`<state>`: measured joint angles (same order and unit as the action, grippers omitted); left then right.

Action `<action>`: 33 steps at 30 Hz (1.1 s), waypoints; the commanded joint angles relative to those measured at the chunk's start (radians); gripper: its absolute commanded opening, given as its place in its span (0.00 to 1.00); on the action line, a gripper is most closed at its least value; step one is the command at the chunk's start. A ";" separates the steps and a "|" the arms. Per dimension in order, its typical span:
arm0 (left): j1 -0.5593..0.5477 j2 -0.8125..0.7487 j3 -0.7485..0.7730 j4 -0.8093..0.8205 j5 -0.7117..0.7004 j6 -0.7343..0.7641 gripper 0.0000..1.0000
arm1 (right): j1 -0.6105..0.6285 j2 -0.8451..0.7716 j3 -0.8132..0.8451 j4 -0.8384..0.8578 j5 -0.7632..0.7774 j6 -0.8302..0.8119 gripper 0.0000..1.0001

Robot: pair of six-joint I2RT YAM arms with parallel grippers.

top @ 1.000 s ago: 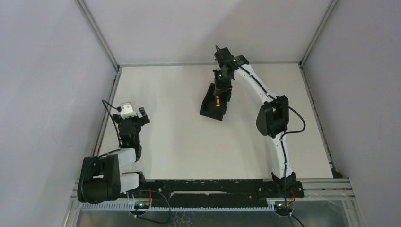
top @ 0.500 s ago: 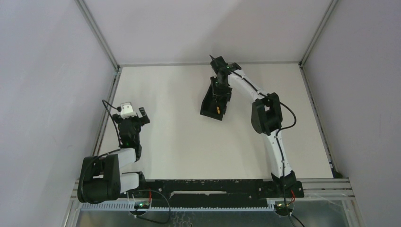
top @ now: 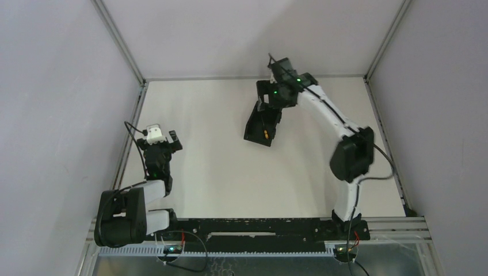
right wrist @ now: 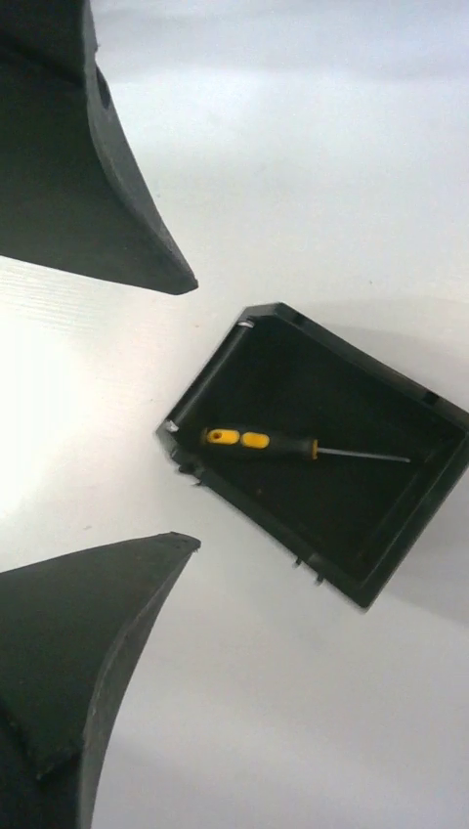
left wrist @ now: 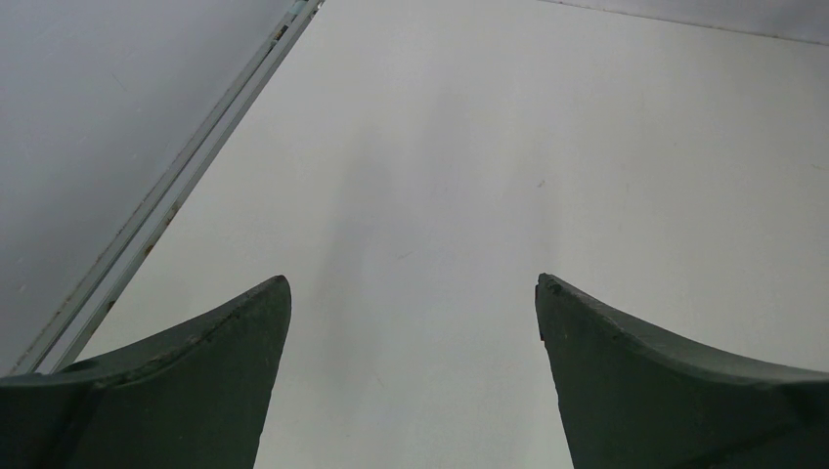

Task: Put the screwdriver in the bin

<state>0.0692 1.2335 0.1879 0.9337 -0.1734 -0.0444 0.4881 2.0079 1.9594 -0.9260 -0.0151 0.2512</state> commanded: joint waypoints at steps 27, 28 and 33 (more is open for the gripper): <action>-0.005 0.000 0.043 0.034 -0.005 0.016 1.00 | -0.080 -1.178 -1.460 0.825 0.204 0.078 1.00; -0.005 0.000 0.043 0.034 -0.005 0.015 1.00 | -0.081 -1.200 -1.482 0.834 0.206 0.086 1.00; -0.005 0.000 0.042 0.034 -0.005 0.015 1.00 | -0.095 -1.271 -1.564 0.850 0.223 0.110 1.00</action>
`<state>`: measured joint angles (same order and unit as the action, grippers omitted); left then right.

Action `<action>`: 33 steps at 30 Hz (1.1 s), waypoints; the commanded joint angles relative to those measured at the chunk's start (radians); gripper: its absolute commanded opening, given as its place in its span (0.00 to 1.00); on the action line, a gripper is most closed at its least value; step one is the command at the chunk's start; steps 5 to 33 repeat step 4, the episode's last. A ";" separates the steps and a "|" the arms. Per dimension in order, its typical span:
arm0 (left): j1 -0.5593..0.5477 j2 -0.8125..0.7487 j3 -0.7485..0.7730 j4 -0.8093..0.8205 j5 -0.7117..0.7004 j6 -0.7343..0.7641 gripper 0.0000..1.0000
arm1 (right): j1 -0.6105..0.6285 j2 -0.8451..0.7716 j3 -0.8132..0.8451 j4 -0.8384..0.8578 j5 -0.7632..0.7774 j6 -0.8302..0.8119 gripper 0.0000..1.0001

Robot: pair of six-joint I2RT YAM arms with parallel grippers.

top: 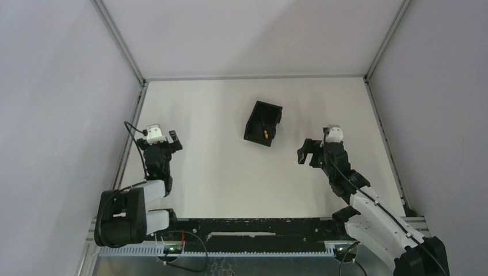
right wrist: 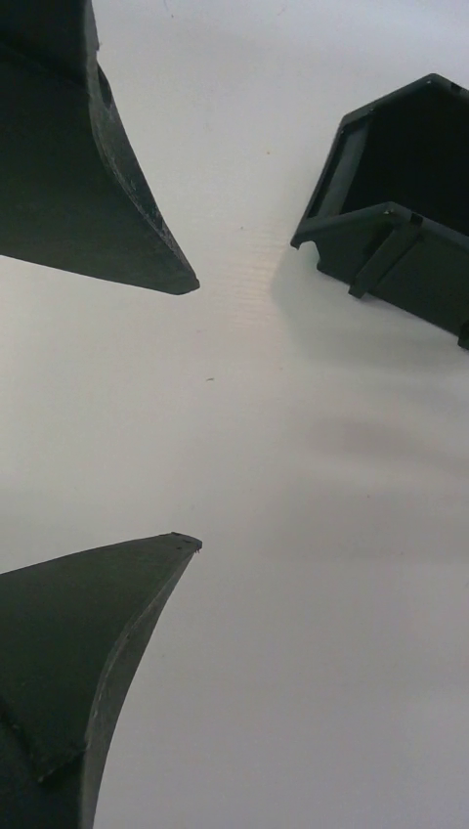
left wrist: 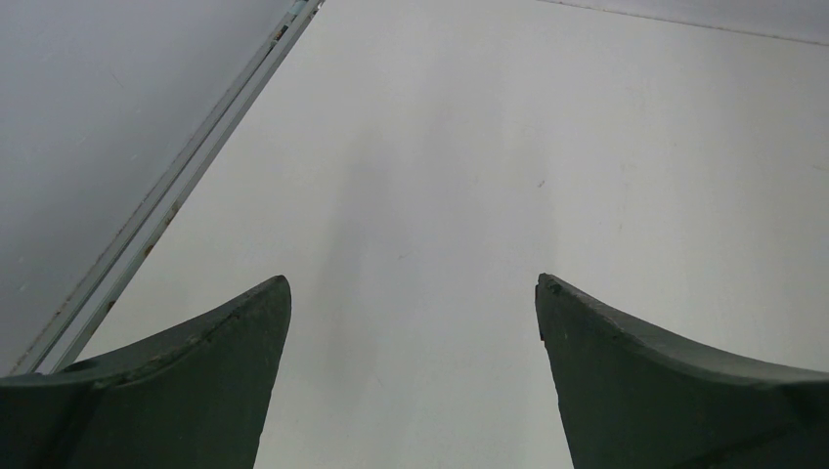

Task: Put the screwdriver in the bin

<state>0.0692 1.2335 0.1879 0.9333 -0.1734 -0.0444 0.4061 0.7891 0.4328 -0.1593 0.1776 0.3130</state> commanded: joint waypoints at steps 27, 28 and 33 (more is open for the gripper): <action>-0.005 0.000 0.042 0.035 -0.005 0.015 1.00 | -0.028 -0.097 -0.073 0.095 0.021 0.046 1.00; -0.005 0.000 0.042 0.035 -0.005 0.015 1.00 | -0.028 -0.097 -0.073 0.095 0.021 0.046 1.00; -0.005 0.000 0.042 0.035 -0.005 0.015 1.00 | -0.028 -0.097 -0.073 0.095 0.021 0.046 1.00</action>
